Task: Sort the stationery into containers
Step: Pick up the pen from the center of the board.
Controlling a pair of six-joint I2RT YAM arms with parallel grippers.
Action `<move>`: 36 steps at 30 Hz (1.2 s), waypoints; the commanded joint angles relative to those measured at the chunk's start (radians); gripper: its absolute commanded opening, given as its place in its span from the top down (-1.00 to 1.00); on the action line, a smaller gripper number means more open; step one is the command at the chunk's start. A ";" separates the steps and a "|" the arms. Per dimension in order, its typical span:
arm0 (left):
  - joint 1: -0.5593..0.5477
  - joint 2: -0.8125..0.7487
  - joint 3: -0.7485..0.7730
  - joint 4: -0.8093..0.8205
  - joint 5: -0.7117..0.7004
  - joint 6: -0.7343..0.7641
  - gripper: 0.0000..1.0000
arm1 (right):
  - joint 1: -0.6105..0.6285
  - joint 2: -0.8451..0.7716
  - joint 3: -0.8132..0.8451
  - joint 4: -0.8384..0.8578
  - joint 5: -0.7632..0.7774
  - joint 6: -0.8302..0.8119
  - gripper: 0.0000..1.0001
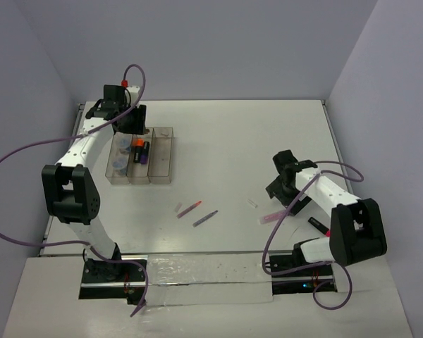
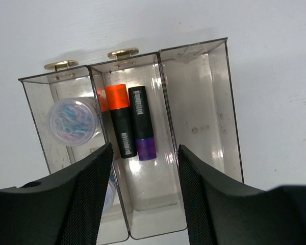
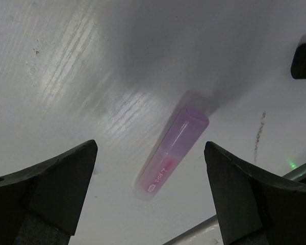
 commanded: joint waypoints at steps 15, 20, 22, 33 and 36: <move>0.003 -0.059 0.009 -0.019 0.037 0.018 -0.22 | 0.005 0.065 -0.118 0.169 -0.029 0.108 -0.31; 0.003 -0.076 0.016 -0.030 0.074 0.013 -0.22 | 0.003 0.084 -0.098 0.158 0.010 0.102 0.49; 0.003 -0.081 0.019 -0.033 0.079 0.015 -0.22 | 0.004 0.086 -0.089 0.154 0.019 0.097 0.53; 0.002 -0.162 0.056 -0.105 0.304 0.049 -0.28 | 0.011 -0.175 -0.019 0.295 0.082 -0.143 1.00; 0.000 -0.197 0.062 -0.114 0.408 0.062 -0.36 | 0.041 -0.273 0.031 0.366 0.112 -0.219 1.00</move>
